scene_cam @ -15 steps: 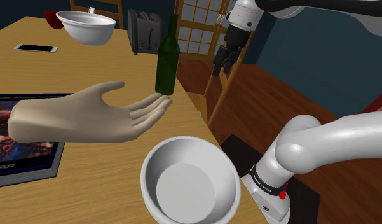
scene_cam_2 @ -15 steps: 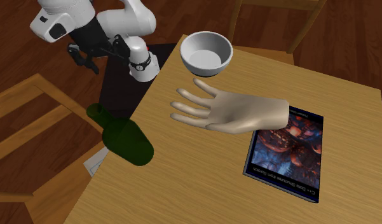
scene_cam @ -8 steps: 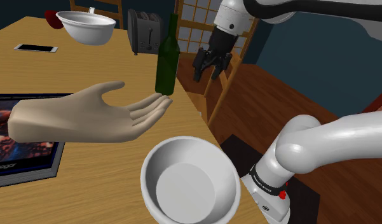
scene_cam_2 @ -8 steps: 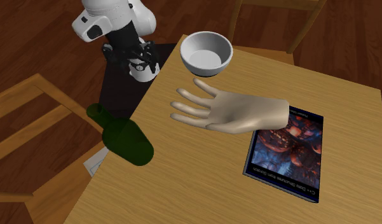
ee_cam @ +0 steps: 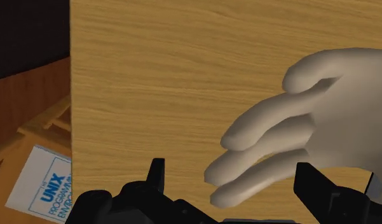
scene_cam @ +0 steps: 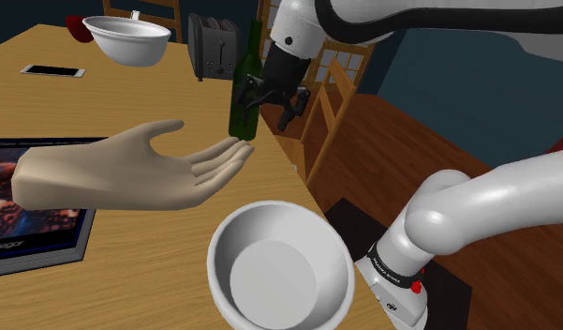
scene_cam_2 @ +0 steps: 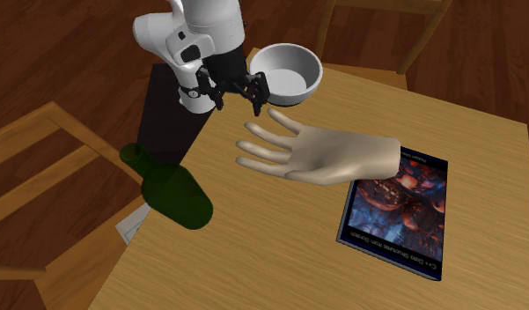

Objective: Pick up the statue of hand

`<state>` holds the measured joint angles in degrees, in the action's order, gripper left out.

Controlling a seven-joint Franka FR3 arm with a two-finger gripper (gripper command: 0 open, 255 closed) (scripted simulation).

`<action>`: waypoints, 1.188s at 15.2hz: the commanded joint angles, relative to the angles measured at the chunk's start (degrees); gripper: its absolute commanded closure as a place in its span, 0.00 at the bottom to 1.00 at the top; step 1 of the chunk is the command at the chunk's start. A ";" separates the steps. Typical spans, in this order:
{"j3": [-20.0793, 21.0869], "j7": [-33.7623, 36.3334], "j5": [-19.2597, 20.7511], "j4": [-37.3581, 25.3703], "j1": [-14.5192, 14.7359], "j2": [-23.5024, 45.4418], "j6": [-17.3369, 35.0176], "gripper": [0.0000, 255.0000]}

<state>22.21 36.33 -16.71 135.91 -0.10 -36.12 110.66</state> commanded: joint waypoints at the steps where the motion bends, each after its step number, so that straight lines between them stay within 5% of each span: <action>1: 3.38 6.01 -0.45 -1.98 -1.09 2.82 2.21 0.00; 9: 17.91 31.32 5.51 -14.53 -8.40 18.04 8.98 0.00; 14: 27.22 51.05 18.59 -25.69 -12.98 32.18 10.20 0.00; 18: 29.02 65.28 31.28 -35.16 -10.30 44.11 7.82 0.00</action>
<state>51.17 98.48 11.75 103.28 -11.27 5.45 119.50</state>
